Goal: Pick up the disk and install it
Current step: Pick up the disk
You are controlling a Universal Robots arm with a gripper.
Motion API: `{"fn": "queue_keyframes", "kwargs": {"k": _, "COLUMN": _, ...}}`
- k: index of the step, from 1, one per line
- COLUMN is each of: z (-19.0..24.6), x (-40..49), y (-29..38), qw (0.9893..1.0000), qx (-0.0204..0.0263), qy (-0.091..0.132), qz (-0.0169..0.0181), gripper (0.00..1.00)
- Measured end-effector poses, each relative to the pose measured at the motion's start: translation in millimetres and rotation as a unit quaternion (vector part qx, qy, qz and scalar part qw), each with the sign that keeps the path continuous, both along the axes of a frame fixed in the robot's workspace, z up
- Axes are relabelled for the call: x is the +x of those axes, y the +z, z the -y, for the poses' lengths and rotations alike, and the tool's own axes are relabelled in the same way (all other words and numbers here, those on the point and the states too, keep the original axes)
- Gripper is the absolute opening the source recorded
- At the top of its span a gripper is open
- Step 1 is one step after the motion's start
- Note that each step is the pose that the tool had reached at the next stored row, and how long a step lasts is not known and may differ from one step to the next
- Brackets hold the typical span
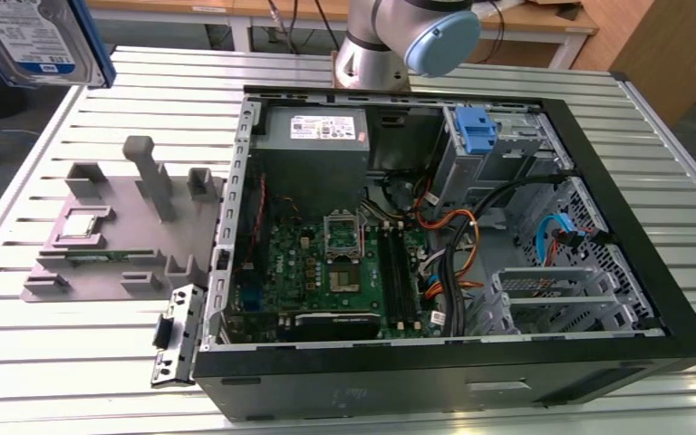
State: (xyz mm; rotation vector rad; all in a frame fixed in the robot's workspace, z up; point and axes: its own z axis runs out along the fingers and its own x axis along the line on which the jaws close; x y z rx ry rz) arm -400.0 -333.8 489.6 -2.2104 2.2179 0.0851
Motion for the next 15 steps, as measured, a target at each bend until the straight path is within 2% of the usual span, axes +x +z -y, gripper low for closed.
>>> {"fn": "queue_keyframes", "kwargs": {"k": 2, "z": 0.0, "x": 0.0, "y": 1.8, "qw": 1.0000, "qx": 0.0000, "qy": 0.000, "qz": 0.0000, "gripper": 0.35}}
{"fn": "queue_keyframes", "kwargs": {"k": 15, "z": 0.0, "x": 1.6, "y": 1.9, "qw": 1.0000, "qx": 0.0000, "qy": 0.000, "qz": 0.0000, "gripper": 0.35}}
